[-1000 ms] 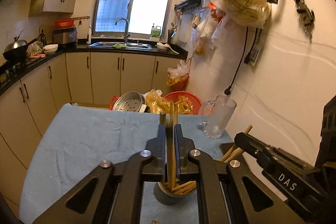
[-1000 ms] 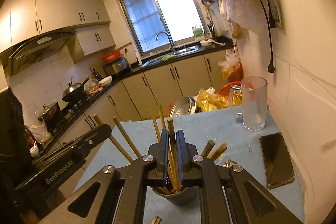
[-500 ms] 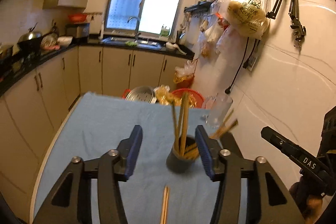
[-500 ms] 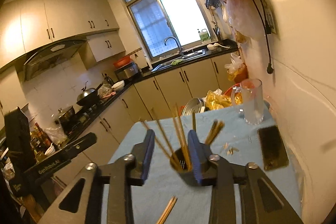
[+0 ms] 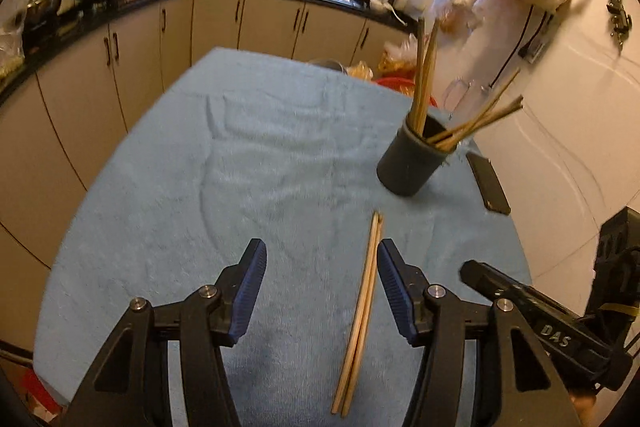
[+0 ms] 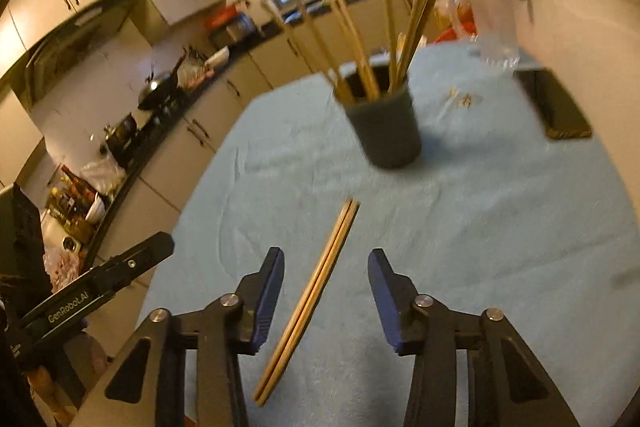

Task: Organize utensils
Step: 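Close the left gripper on a remaining chopstick while the right gripper grasps the last one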

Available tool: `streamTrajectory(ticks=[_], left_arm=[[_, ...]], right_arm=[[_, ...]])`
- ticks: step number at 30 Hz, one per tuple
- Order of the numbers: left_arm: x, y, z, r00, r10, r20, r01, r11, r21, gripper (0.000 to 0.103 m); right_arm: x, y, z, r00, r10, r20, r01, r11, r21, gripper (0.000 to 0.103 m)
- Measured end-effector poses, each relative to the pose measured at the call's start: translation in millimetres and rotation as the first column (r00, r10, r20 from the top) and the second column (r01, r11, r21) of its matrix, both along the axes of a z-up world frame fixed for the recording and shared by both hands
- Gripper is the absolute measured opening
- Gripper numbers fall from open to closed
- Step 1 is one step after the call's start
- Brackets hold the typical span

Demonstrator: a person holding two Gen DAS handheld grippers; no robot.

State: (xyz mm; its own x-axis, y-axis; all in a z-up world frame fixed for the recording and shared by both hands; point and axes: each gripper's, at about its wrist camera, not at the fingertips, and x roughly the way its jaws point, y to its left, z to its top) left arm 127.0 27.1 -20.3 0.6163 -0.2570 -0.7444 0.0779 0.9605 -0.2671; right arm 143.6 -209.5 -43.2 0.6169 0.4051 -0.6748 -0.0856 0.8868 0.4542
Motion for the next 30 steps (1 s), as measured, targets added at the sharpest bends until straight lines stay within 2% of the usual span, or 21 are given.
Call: streamTrajectory(ticks=[8,15,20,30], left_arm=[[9.4,9.5,-16.1,0.999,0.018,-0.039,-0.018,1.000,-0.006,0.058],[23.7,20.5,-30.7,0.997,0.025,-0.071,-0.026,1.000,-0.011,0.058],[34.6,28.1,-38.5,0.996,0.027,-0.090,-0.030,0.999,-0.028,0.058],[40.5,27.2,-41.0,0.996,-0.002,-0.086,0.000,1.000,-0.023,0.058]], right_arm=[[23.0,18.3,-29.1,0.995,0.038,-0.095,-0.043,0.998,-0.052,0.032],[58.6,31.1,-57.7,0.976,0.051,-0.214,-0.062,0.997,-0.045,0.026],[79.1,41.9,-71.9,0.960,0.035,-0.279,-0.062,0.994,-0.089,0.022],[106.3,45.3,-76.1,0.950,-0.013,-0.311,-0.023,0.993,-0.113,0.019]])
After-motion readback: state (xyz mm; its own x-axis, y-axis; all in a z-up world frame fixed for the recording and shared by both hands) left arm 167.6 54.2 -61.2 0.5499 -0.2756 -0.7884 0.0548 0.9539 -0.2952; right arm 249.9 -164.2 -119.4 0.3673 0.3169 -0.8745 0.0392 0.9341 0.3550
